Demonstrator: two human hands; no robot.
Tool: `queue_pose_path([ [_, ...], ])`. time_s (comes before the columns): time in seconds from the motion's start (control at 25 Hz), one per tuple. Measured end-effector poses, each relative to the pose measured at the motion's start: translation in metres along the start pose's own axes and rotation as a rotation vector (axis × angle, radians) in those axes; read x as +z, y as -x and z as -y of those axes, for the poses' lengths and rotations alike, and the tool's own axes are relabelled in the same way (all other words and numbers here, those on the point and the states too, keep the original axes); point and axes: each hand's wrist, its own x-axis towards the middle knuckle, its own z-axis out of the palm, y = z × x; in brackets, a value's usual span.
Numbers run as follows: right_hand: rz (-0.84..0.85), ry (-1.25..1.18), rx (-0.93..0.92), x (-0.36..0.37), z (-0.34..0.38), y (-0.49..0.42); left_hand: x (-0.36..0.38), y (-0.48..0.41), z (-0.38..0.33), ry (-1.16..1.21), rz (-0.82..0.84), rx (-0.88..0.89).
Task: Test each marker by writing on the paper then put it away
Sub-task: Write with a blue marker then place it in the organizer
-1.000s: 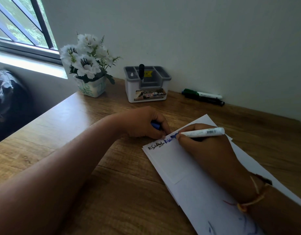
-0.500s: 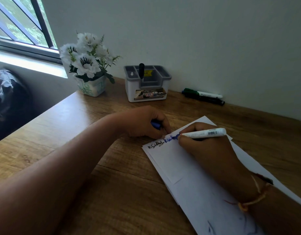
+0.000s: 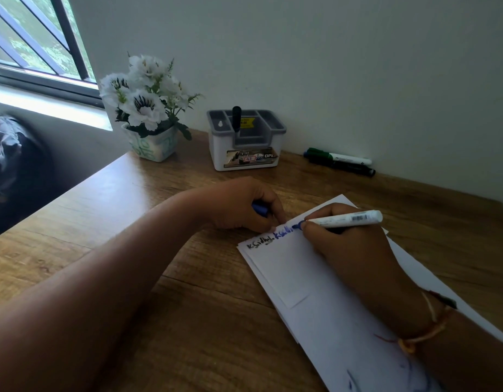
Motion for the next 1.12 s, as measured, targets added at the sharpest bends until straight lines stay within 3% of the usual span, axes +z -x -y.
queue_pose_path([
  [0.44,-0.006,-0.024,-0.001,-0.0004,0.0044,0.0034,-0.0004,0.0002,0.0018,0.004,0.000,0.012],
  [0.76,0.153,0.110,0.059,0.0016,0.0017,-0.0026,-0.0001,-0.0006,0.0021,-0.006,0.001,0.012],
  [0.88,0.023,-0.011,0.023,-0.0026,0.0048,0.0008,-0.0004,-0.0010,0.0005,-0.011,0.007,0.005],
  [1.04,0.033,-0.034,0.085,-0.0036,0.0077,-0.0015,-0.0003,0.0013,-0.0004,-0.005,0.003,0.001],
  [1.12,0.022,-0.188,0.172,-0.0048,0.0082,-0.0024,-0.0010,0.0036,-0.0012,0.014,-0.029,-0.005],
])
